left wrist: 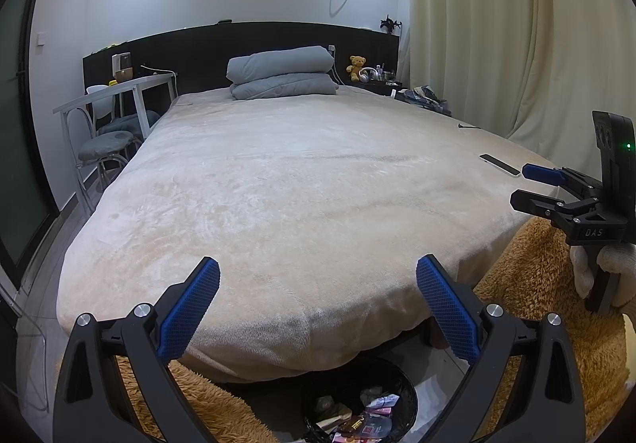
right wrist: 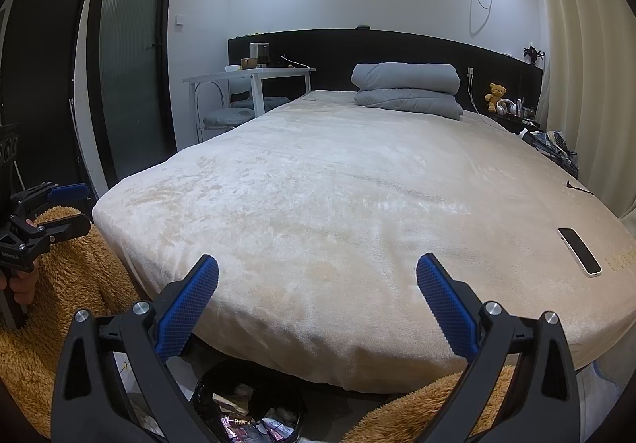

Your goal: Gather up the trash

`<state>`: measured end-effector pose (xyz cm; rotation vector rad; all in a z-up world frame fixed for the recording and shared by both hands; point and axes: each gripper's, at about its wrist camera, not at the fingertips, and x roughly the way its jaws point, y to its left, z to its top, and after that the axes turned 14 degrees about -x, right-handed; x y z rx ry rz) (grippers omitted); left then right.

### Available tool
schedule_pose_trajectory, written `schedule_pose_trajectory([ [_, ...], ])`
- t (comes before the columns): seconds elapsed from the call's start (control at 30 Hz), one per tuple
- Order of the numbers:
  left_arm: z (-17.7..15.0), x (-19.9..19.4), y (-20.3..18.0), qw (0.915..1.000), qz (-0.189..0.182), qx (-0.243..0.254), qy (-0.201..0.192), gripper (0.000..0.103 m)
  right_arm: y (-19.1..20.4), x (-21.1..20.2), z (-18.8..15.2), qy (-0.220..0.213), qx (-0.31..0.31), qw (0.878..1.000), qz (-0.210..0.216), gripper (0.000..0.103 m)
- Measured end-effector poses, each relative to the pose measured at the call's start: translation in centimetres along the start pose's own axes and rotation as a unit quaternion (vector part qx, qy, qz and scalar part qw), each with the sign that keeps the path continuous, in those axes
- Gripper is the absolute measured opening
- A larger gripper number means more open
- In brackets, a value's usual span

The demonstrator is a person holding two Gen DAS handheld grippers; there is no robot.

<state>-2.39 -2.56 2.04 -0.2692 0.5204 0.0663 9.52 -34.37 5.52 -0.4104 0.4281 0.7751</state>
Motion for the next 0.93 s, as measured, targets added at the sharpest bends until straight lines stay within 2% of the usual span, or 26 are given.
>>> schedule_pose_trajectory([
  [0.93,0.07,0.02,0.54,1.0,-0.005,0.002,0.001,0.097,-0.14,-0.09,-0.05,0.0,0.003,1.0,0.0,0.099],
])
